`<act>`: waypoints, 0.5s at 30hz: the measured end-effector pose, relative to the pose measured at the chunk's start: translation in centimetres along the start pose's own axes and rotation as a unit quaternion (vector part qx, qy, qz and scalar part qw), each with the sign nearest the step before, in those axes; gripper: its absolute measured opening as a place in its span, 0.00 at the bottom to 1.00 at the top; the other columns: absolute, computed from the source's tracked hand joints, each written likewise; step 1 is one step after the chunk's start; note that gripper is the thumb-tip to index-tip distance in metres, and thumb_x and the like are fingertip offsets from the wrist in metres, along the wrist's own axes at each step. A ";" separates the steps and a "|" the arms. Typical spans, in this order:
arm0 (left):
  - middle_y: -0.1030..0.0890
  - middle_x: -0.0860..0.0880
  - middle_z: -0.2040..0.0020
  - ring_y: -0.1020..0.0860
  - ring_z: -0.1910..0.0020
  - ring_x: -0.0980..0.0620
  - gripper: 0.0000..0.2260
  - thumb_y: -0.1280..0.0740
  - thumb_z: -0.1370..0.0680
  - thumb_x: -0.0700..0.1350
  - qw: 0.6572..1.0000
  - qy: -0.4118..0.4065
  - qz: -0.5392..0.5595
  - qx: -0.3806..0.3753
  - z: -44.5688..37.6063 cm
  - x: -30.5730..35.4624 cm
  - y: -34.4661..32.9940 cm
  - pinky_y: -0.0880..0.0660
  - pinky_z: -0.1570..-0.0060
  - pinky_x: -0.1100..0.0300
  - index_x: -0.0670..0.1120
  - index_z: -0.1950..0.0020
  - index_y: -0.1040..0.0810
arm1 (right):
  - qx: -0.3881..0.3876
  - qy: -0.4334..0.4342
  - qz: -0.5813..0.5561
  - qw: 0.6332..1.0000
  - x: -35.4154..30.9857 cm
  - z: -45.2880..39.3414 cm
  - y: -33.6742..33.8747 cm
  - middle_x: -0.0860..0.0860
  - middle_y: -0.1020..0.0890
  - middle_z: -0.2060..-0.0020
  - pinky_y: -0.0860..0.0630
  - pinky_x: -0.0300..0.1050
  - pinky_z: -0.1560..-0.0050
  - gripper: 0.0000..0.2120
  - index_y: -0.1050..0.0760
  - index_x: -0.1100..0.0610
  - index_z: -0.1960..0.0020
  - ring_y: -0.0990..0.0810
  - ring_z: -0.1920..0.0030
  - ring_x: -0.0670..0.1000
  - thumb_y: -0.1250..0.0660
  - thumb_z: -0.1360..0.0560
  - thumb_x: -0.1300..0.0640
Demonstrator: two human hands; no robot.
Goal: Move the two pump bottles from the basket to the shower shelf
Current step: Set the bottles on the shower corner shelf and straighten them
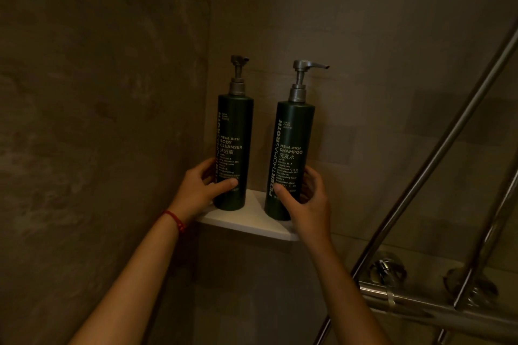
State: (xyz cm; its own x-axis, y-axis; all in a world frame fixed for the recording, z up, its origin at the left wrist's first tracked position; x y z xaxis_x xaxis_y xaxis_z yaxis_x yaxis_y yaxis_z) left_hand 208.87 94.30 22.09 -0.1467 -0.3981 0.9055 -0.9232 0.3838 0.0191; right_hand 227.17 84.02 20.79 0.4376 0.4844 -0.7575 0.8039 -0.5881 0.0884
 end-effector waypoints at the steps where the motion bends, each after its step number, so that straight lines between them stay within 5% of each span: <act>1: 0.28 0.50 0.41 0.30 0.43 0.53 0.29 0.29 0.33 0.40 1.000 -0.002 0.000 -0.001 0.0 0.0 0.0 0.30 0.49 0.61 0.47 0.34 0.34 | 0.002 0.000 -0.001 1.000 0.0 0.0 0.0 0.34 0.26 0.50 0.28 0.23 0.60 0.27 0.37 0.29 0.47 0.26 0.52 0.28 0.26 0.36 0.49; 8: 0.28 0.57 0.49 0.29 0.50 0.60 0.27 0.29 0.32 0.39 1.000 -0.015 -0.006 0.004 0.1 0.3 -0.2 0.27 0.63 0.72 0.47 0.35 0.33 | 0.012 -0.003 -0.004 1.000 0.1 0.1 0.0 0.35 0.27 0.50 0.29 0.22 0.61 0.29 0.36 0.37 0.42 0.27 0.52 0.27 0.27 0.37 0.47; 15: 0.28 0.62 0.53 0.30 0.56 0.68 0.26 0.30 0.32 0.38 1.000 -0.018 0.003 0.002 0.2 0.5 -0.4 0.29 0.68 0.78 0.49 0.36 0.33 | 0.016 -0.012 0.005 1.000 -0.3 0.3 0.0 0.34 0.27 0.51 0.28 0.23 0.61 0.26 0.36 0.31 0.47 0.27 0.52 0.27 0.27 0.39 0.44</act>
State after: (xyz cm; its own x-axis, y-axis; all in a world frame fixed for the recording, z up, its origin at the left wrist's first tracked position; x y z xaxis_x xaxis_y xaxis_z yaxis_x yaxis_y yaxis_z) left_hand 209.13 93.78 22.43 -0.1646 -0.4258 0.8897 -0.9235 0.3835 0.0127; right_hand 226.95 83.66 20.76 0.4357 0.4623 -0.7723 0.7861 -0.6133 0.0764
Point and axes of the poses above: each hand's wrist, its own z-axis away from the middle knuckle, its own y-axis out of the back of the hand, x = y × z, the point moved 2 cm from there along -z, towards the middle knuckle
